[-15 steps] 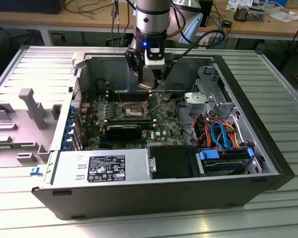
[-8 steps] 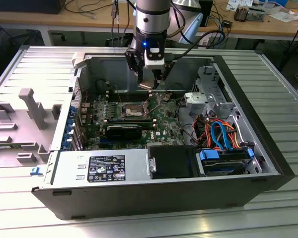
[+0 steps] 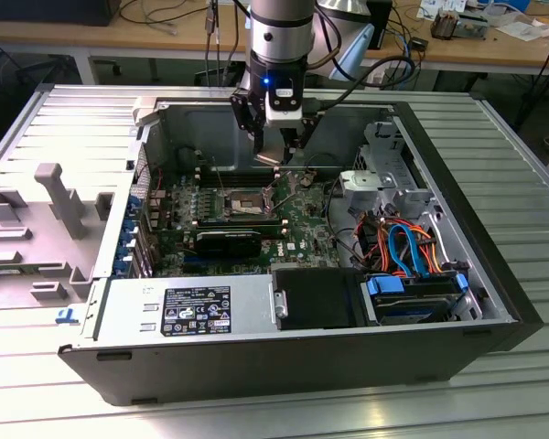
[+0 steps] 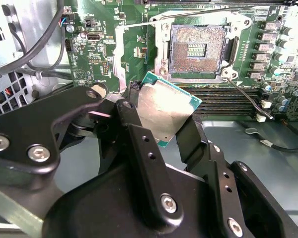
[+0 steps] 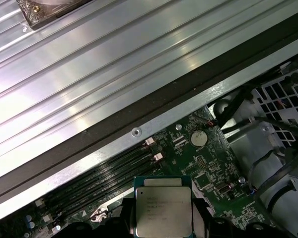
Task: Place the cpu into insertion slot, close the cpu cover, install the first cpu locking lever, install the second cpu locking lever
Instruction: 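Place the cpu into insertion slot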
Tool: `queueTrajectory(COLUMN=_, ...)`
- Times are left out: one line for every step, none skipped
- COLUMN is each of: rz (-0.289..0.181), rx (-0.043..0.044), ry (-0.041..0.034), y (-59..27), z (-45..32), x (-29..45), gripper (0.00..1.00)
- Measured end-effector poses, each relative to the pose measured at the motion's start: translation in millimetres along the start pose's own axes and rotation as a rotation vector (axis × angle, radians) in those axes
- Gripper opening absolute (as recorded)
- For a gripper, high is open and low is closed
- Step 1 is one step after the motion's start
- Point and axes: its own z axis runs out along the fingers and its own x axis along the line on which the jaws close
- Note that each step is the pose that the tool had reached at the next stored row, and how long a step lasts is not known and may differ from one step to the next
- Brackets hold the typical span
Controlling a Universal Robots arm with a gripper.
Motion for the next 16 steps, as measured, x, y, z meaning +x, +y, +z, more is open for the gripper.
queueTrajectory(rz=0.001, rx=0.0001, ry=-0.0001, y=0.0, z=0.0, x=0.0, gripper=0.54)
queueTrajectory(rz=0.002, rx=0.0001, ry=-0.0001, y=0.0, z=0.0, x=0.0, gripper=0.54)
queueTrajectory(rz=0.003, rx=0.0002, ry=-0.0001, y=0.0, z=0.0, x=0.0, gripper=0.54)
queueTrajectory(rz=0.004, rx=0.0002, ry=-0.0002, y=0.0, z=0.0, x=0.0, gripper=0.54)
queueTrajectory(rz=0.005, rx=0.0003, ry=-0.0003, y=0.0, z=0.0, x=0.0, gripper=0.54)
queueTrajectory(rz=0.006, rx=0.0004, ry=-0.0003, y=0.0, z=0.0, x=0.0, gripper=0.54)
queueTrajectory(rz=0.006, rx=0.0004, ry=-0.0004, y=0.0, z=0.0, x=0.0, gripper=0.54)
queueTrajectory(rz=0.007, rx=0.0004, ry=-0.0004, y=0.0, z=0.0, x=0.0, gripper=0.54)
queueTrajectory(rz=0.008, rx=0.0005, ry=-0.0004, y=0.0, z=0.1, x=0.0, gripper=0.54)
queueTrajectory(rz=0.009, rx=0.0004, ry=-0.0005, y=0.0, z=0.1, x=0.0, gripper=0.54)
queueTrajectory(rz=0.01, rx=0.0005, ry=-0.0006, y=0.0, z=0.1, x=0.0, gripper=0.54)
queueTrajectory(rz=0.011, rx=0.0005, ry=-0.0006, y=0.0, z=0.1, x=0.0, gripper=0.54)
queueTrajectory(rz=0.013, rx=0.0006, ry=-0.0007, y=0.0, z=0.1, x=0.0, gripper=0.54)
queueTrajectory(rz=0.013, rx=0.0006, ry=-0.0008, y=0.0, z=0.1, x=0.0, gripper=0.54)
queueTrajectory(rz=0.015, rx=0.0007, ry=-0.0009, y=0.0, z=0.1, x=0.0, gripper=0.54)
queueTrajectory(rz=0.016, rx=0.0008, ry=-0.001, y=0.0, z=0.1, x=0.0, gripper=0.54)
